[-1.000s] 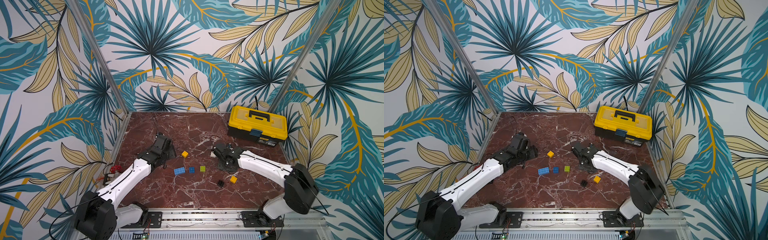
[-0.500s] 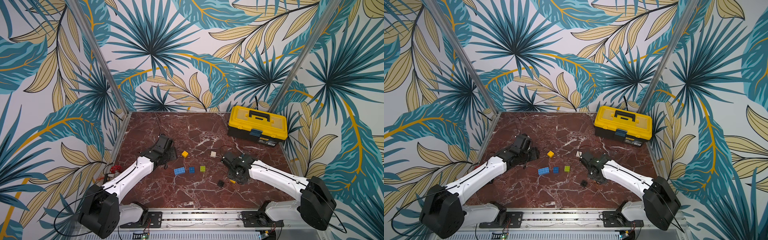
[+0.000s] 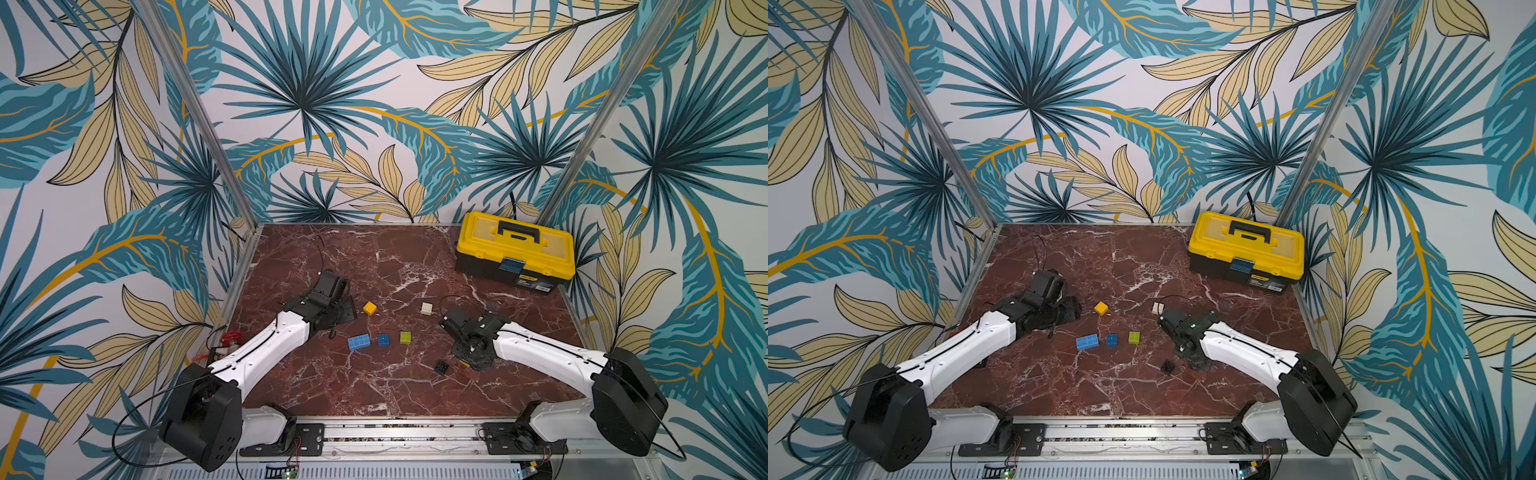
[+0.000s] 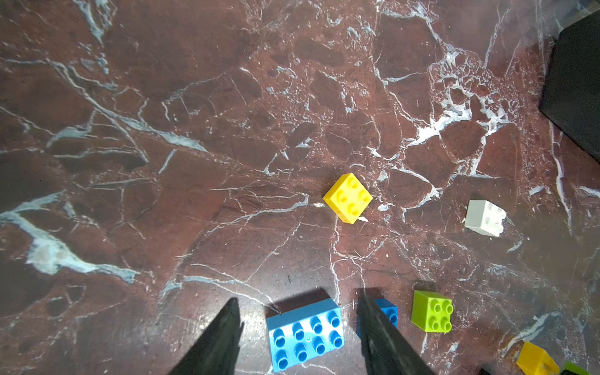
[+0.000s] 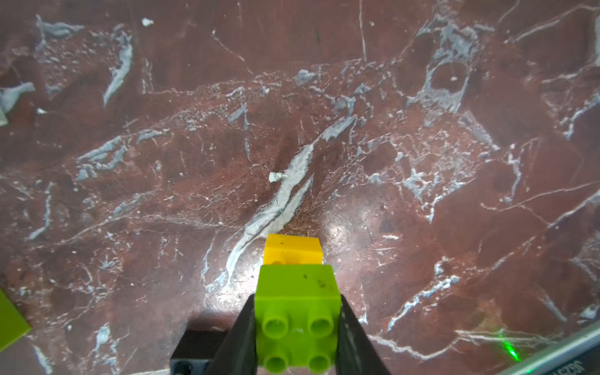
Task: Assemble the number 4 with lego
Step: Assemble the lego brick with the lego brick, then move the lego brick at the center of the board.
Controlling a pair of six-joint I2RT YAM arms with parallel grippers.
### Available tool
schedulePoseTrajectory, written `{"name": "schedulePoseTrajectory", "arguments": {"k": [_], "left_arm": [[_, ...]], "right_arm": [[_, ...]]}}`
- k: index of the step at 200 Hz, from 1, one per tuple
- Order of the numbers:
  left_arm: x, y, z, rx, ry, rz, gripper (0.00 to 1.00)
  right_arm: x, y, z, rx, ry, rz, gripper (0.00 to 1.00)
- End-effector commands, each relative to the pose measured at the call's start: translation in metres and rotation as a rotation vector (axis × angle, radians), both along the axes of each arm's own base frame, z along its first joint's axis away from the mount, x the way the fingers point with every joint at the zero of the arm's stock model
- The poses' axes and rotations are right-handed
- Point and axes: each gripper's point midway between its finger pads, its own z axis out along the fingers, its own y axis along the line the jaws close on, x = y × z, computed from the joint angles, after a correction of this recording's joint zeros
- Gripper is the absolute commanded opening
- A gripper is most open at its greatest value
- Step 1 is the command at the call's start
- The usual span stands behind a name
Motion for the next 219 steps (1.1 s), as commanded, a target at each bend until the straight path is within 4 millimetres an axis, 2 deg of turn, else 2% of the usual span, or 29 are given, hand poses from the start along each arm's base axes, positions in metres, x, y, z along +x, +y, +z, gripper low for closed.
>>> {"name": "schedulePoseTrajectory", "arguments": {"k": [1,85,151,170,199,219], "left_arm": [[0.005,-0.002,0.01,-0.005,-0.016,-0.014,0.6],[0.003,-0.002,0.005,0.0,-0.001,-0.022,0.6],[0.002,-0.002,0.004,0.006,0.002,-0.026,0.6],[0.001,0.0,0.005,0.014,0.003,-0.025,0.6],[0.002,0.003,0.011,0.028,-0.011,-0.019,0.6],[0.003,0.003,0.018,0.027,-0.022,-0.016,0.6]], "right_arm": [[-0.005,-0.004,-0.008,-0.007,0.011,-0.038,0.3],[-0.012,-0.006,-0.019,-0.036,0.075,-0.064,0.29],[-0.008,-0.009,-0.033,-0.045,0.105,-0.048,0.3],[-0.014,-0.012,-0.045,-0.016,0.199,-0.027,0.31],[-0.036,-0.019,-0.072,-0.001,0.342,-0.018,0.3],[-0.042,-0.013,-0.09,0.042,0.42,-0.007,0.3]]}}
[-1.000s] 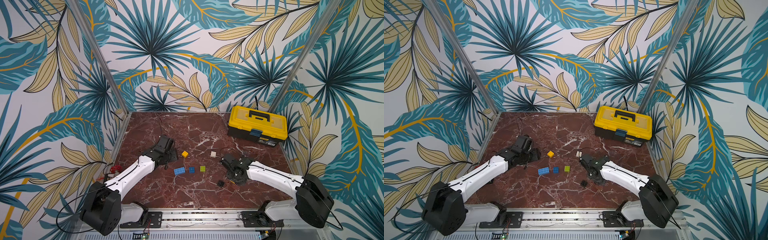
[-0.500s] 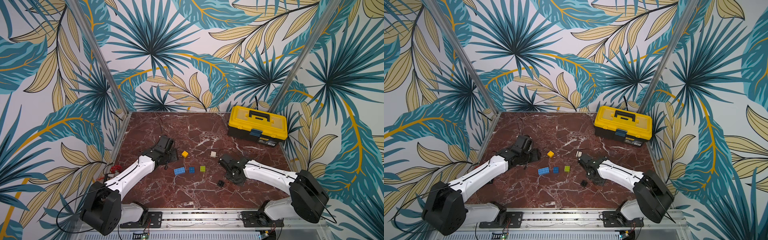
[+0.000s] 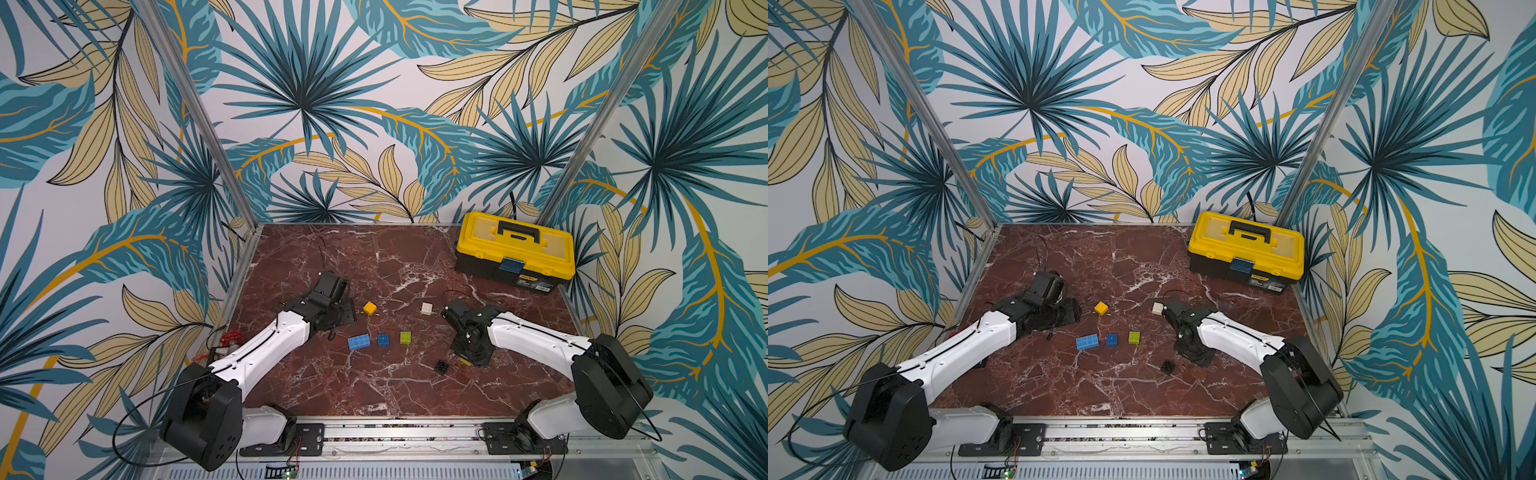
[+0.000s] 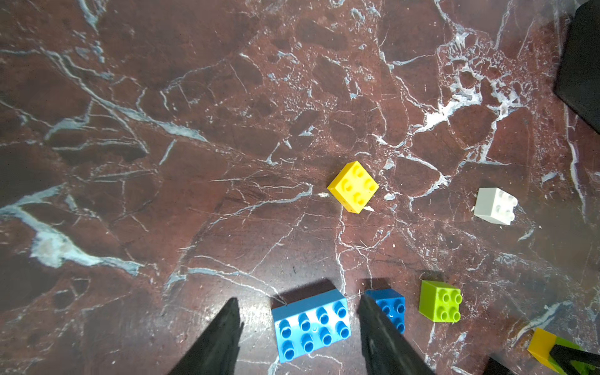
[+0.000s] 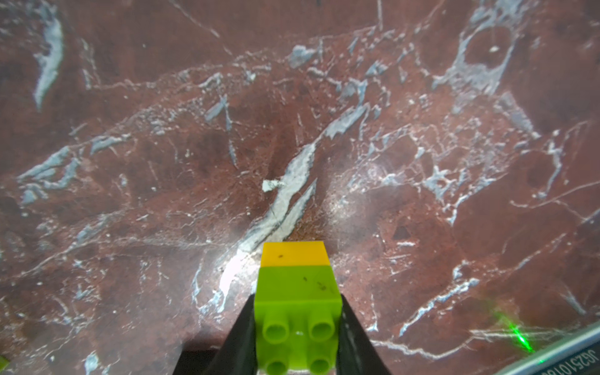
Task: Assemble the number 4 with lego
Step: Move the lego brick at the center of the board.
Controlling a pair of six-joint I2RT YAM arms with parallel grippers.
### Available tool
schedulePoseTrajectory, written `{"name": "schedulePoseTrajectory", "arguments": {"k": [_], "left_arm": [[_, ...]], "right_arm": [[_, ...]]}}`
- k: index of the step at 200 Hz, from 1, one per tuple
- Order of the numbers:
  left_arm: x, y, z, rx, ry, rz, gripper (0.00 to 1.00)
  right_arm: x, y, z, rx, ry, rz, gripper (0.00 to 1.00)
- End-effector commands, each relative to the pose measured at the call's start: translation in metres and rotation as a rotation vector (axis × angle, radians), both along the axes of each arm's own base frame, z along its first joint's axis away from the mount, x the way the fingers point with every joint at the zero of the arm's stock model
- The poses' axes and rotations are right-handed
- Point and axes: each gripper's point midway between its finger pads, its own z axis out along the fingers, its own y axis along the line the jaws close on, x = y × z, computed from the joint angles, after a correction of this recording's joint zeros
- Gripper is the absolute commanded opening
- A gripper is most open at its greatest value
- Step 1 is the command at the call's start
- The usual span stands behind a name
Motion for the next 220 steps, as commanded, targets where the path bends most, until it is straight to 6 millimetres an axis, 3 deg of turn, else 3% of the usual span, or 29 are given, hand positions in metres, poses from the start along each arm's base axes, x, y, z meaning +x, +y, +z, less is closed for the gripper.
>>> {"name": "schedulePoseTrajectory", "arguments": {"k": [1,19,39,94,130,171,220], "left_arm": [[0.009,0.002,0.023,0.007,-0.049,0.003,0.6],[0.01,0.002,0.03,0.002,-0.062,0.006,0.6],[0.01,0.002,0.034,-0.001,-0.068,0.006,0.61],[0.012,0.007,0.032,0.017,-0.066,0.036,0.61],[0.012,0.005,0.029,0.006,-0.055,0.046,0.61],[0.01,0.006,0.02,0.006,-0.034,0.054,0.61],[0.009,0.007,0.019,0.011,-0.029,0.057,0.6]], "right_arm": [[-0.044,-0.009,-0.066,0.003,0.264,0.033,0.3],[-0.042,-0.006,-0.074,-0.004,0.299,0.053,0.29],[-0.028,-0.002,-0.069,-0.009,0.276,0.089,0.26],[0.049,0.017,0.002,-0.054,0.052,0.326,0.25],[0.084,0.036,0.02,-0.06,0.008,0.473,0.25],[0.098,0.04,0.005,-0.07,0.072,0.553,0.26],[0.089,0.037,-0.032,-0.038,0.186,0.566,0.26]]}}
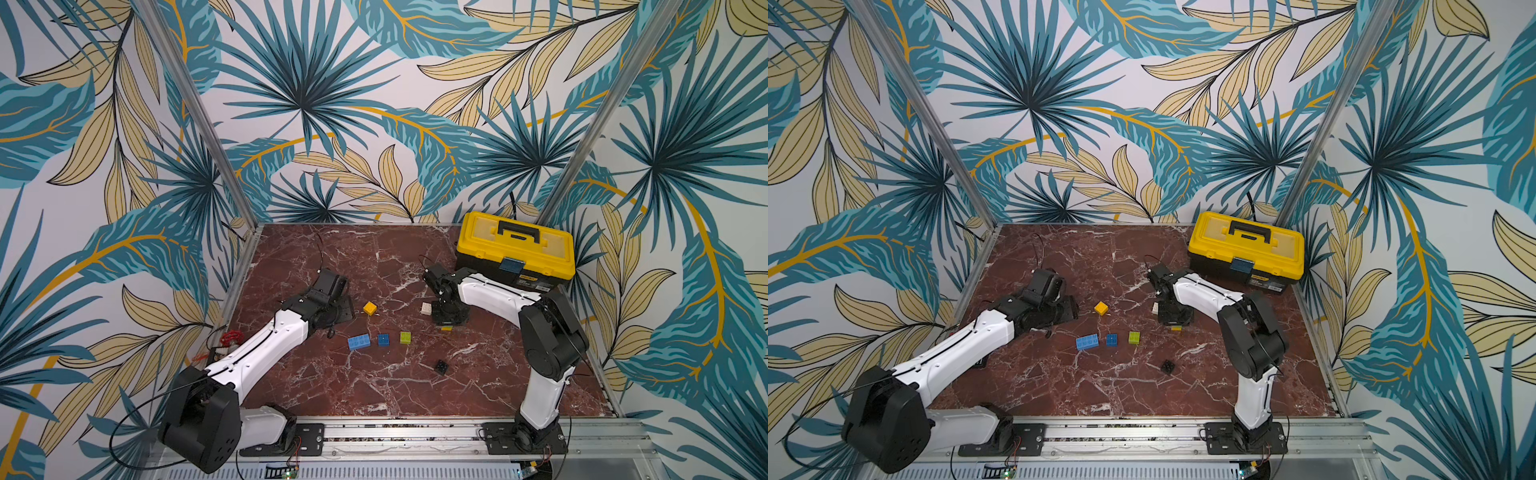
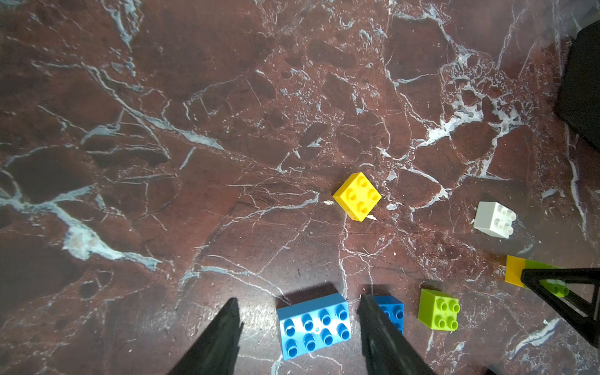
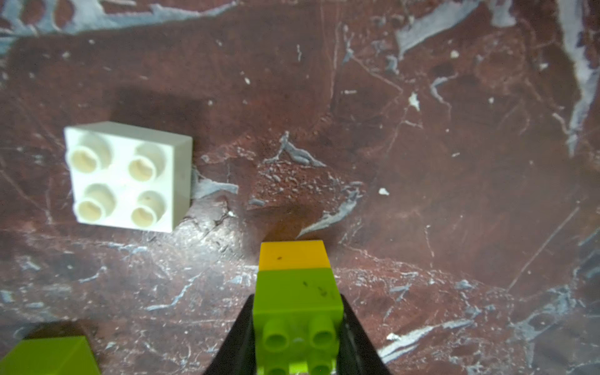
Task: Assemble the number 4 with lego
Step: Move the lego brick at the center of the board.
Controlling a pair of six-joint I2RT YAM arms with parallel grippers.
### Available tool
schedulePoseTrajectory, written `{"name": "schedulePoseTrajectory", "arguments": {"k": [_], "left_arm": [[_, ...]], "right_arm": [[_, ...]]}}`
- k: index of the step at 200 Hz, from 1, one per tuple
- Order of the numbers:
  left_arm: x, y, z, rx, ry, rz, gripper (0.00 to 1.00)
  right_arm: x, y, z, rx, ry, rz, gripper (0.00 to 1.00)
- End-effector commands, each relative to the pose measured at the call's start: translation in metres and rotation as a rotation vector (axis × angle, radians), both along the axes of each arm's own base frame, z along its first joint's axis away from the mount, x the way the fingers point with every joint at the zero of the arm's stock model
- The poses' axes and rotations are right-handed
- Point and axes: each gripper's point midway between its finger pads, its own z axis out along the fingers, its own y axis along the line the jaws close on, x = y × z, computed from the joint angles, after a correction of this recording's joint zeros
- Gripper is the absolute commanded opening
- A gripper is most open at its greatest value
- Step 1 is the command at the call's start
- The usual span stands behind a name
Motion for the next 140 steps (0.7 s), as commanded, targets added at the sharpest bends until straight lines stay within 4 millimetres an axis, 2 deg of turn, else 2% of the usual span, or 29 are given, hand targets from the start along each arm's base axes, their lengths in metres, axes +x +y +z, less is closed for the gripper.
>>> {"name": "schedulePoseTrajectory", "arguments": {"k": [1,27,59,97,124,140], "left_arm": [[0.006,0.001,0.008,-0.001,-0.015,0.016,0.61],[0.006,0.003,0.011,0.006,-0.021,0.017,0.61],[0.005,0.005,0.011,0.012,-0.022,0.02,0.61],[0.005,0.004,0.013,0.009,-0.024,0.018,0.61],[0.005,0.005,0.015,0.012,-0.028,0.021,0.61],[0.005,0.007,0.015,0.02,-0.029,0.023,0.61]], "right_arm": [[-0.02,-0.009,-0.04,-0.032,0.136,0.028,0.26],[-0.029,-0.013,-0.057,-0.041,0.176,0.026,0.26],[-0.031,-0.014,-0.053,-0.037,0.164,0.018,0.27],[-0.017,-0.011,-0.026,-0.026,0.103,0.02,0.33],[-0.005,-0.013,0.003,-0.041,0.035,0.028,0.46],[0.001,-0.012,0.027,-0.03,-0.016,0.036,0.59]]}}
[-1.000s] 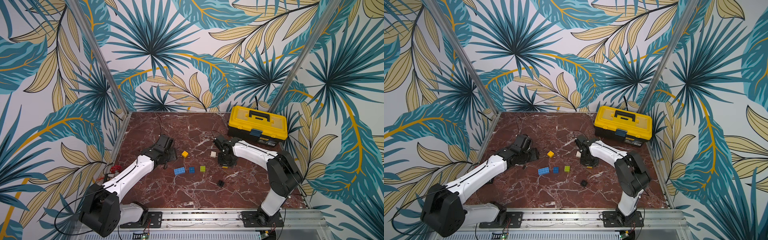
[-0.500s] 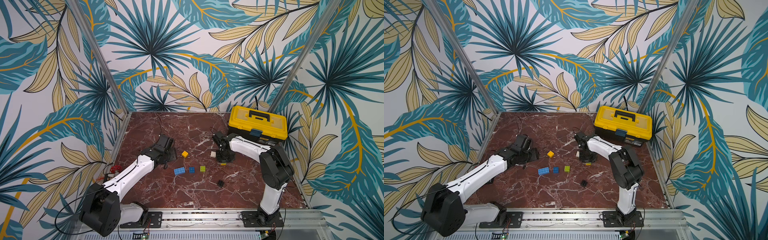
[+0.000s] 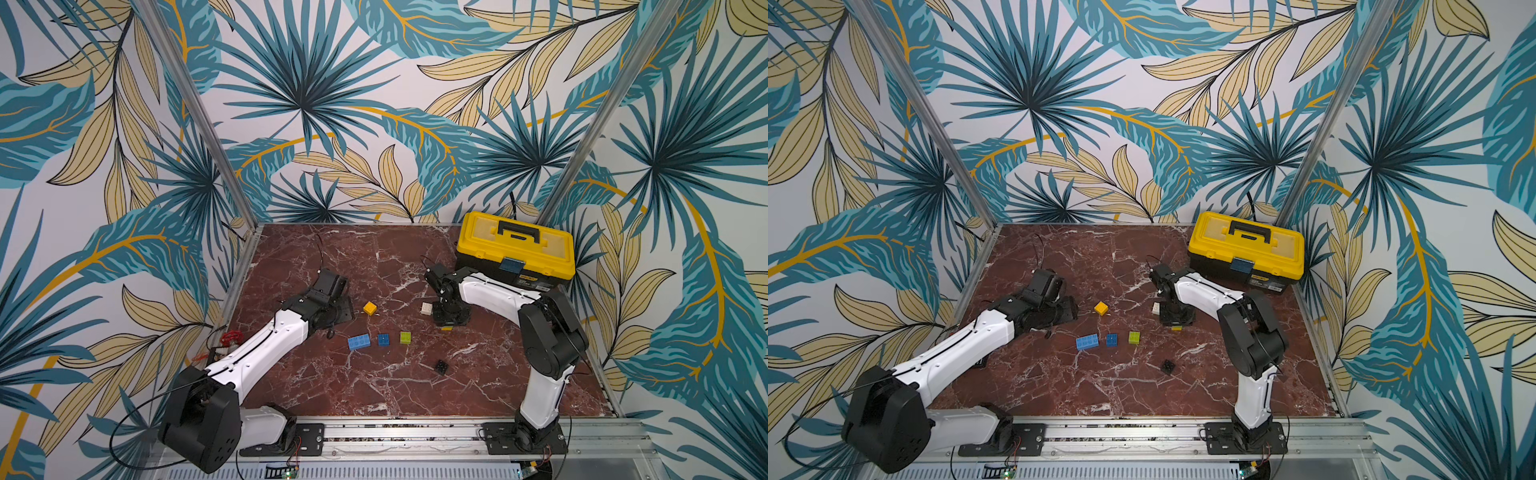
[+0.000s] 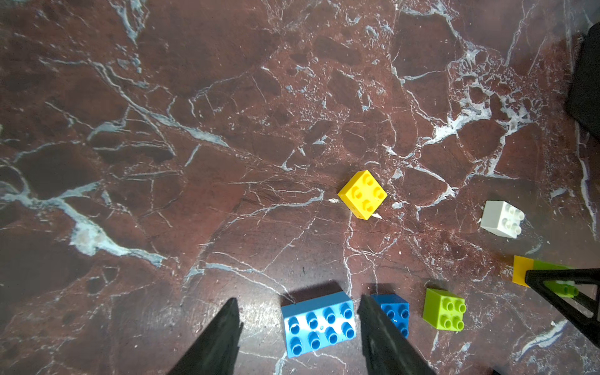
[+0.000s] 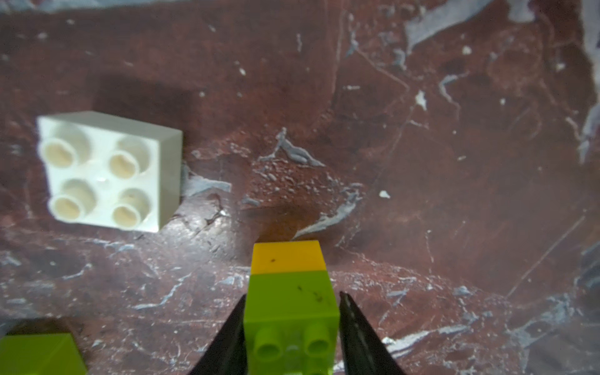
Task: Assemble the number 4 with lego
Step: Move the lego brick at the center of the board, then pick up the lego brick from the center of the board.
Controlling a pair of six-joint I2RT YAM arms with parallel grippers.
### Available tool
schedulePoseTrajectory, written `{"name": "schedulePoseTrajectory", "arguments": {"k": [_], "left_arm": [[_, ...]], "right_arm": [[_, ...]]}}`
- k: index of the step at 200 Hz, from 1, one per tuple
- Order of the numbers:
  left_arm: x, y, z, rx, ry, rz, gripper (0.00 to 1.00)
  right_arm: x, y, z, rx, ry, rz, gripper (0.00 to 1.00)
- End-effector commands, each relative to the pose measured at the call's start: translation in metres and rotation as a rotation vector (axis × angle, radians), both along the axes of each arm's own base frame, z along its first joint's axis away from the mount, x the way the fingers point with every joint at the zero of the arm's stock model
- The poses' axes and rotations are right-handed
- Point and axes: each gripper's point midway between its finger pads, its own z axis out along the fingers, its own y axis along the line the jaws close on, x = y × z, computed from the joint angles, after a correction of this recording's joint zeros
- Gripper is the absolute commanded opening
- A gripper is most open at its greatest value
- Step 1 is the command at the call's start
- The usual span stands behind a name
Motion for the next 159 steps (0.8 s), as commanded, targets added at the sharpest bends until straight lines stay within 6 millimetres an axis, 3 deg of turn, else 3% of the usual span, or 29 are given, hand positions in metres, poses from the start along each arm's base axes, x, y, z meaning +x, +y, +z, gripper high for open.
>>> {"name": "schedulePoseTrajectory", "arguments": {"k": [1,17,44,72,129,159], "left_arm": [[0.007,0.004,0.017,0.007,-0.038,0.017,0.62],[0.007,0.002,0.018,0.003,-0.043,0.009,0.62],[0.007,0.002,0.019,0.001,-0.047,0.009,0.62],[0.005,0.006,0.016,0.011,-0.047,0.018,0.62],[0.004,0.009,0.018,0.011,-0.045,0.045,0.61],[0.002,0.013,0.015,0.024,-0.038,0.049,0.61]], "right_arm": [[0.004,-0.007,0.028,-0.024,-0.04,0.016,0.6],[0.005,-0.002,0.049,0.018,-0.07,0.037,0.72],[-0.005,0.0,0.075,0.066,-0.093,0.045,0.76],[-0.023,0.024,0.084,0.111,-0.116,0.068,0.76],[-0.04,0.106,0.054,0.178,-0.133,0.074,0.75],[-0.044,0.133,0.035,0.166,-0.102,0.104,0.7]]}}
